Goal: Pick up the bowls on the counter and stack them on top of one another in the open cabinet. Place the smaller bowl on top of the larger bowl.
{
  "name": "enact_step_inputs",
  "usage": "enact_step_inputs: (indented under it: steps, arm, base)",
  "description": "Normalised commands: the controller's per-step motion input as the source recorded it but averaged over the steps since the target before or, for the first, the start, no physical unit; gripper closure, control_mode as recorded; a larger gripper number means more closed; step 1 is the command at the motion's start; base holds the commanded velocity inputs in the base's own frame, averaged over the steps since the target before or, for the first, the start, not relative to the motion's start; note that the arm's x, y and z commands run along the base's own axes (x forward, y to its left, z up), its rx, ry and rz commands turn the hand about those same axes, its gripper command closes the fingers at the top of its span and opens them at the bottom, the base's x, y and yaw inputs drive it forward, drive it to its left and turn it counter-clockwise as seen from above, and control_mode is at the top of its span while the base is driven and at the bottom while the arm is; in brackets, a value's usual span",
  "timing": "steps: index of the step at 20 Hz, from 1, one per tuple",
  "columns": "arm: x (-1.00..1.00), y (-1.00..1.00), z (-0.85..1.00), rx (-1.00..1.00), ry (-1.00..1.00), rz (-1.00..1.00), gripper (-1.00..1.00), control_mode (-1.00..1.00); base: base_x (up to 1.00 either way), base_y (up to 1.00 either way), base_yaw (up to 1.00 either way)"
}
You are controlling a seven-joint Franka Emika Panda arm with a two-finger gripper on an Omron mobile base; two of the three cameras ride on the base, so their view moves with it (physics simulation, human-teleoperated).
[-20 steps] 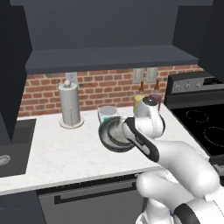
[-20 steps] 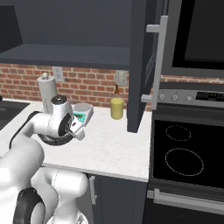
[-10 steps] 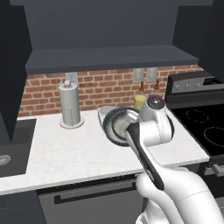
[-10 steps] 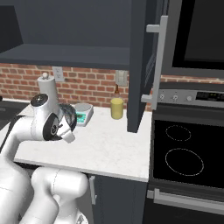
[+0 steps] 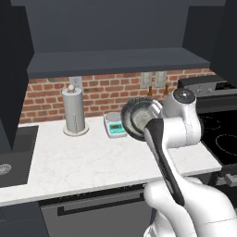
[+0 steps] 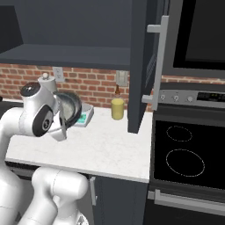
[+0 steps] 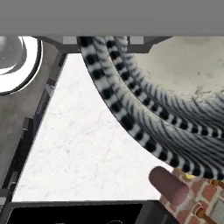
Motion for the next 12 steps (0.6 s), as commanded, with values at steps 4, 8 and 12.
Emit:
enact_step_inputs:
  steps: [4, 8, 12]
  arm:
    - [-0.41, -0.01, 0.93, 0.27, -0.11, -0.20, 1.00, -1.00]
    - [-0.34, -0.01, 0.91, 0.14, -0.08, -0.17, 1.00, -1.00]
    - [-0.26, -0.11, 0.92, 0.10, -0.04, -0.16, 1.00, -1.00]
  base:
    - [0.00, 0.00, 0.00]
    - [0.00, 0.00, 0.00]
    - [0.00, 0.00, 0.00]
